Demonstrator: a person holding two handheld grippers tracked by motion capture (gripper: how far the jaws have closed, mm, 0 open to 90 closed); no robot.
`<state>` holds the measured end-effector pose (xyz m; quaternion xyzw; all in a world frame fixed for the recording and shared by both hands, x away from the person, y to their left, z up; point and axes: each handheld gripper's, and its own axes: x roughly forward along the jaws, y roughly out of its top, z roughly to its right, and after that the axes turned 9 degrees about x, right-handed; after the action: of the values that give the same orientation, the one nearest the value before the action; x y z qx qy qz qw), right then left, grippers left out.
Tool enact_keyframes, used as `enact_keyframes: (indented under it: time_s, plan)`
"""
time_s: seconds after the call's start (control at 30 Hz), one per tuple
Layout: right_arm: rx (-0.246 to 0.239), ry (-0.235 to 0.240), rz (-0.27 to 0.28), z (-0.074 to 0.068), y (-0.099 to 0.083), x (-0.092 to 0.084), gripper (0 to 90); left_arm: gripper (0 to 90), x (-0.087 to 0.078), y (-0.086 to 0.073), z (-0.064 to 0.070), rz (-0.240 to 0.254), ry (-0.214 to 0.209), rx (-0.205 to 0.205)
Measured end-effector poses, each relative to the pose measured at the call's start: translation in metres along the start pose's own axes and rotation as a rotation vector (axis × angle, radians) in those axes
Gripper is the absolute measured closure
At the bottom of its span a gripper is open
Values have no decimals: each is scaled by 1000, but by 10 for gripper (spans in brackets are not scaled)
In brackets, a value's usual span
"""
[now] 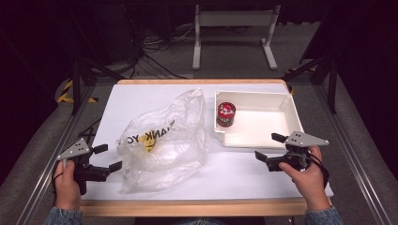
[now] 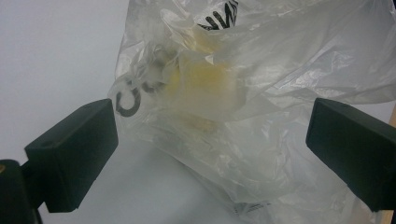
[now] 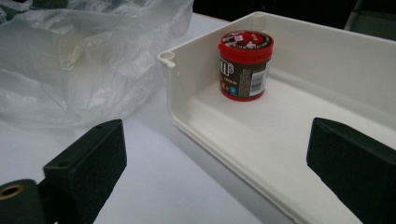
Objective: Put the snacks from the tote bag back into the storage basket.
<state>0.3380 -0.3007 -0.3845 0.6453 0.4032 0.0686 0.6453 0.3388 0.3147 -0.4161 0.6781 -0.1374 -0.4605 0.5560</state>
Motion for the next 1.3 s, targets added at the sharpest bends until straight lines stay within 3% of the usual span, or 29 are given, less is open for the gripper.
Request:
enact_keyframes:
  time_s: [0.27, 0.73, 1.3]
  plan:
    - [31, -22, -31, 2, -23, 5, 48, 30, 1, -1, -1, -6, 4, 6]
    - [20, -13, -78, 0, -46, 14, 53, 29, 2, -5, -5, -12, 12, 4]
    - [-4, -1, -48, -1, -47, 18, 53, 25, 4, -6, -5, -12, 0, -7]
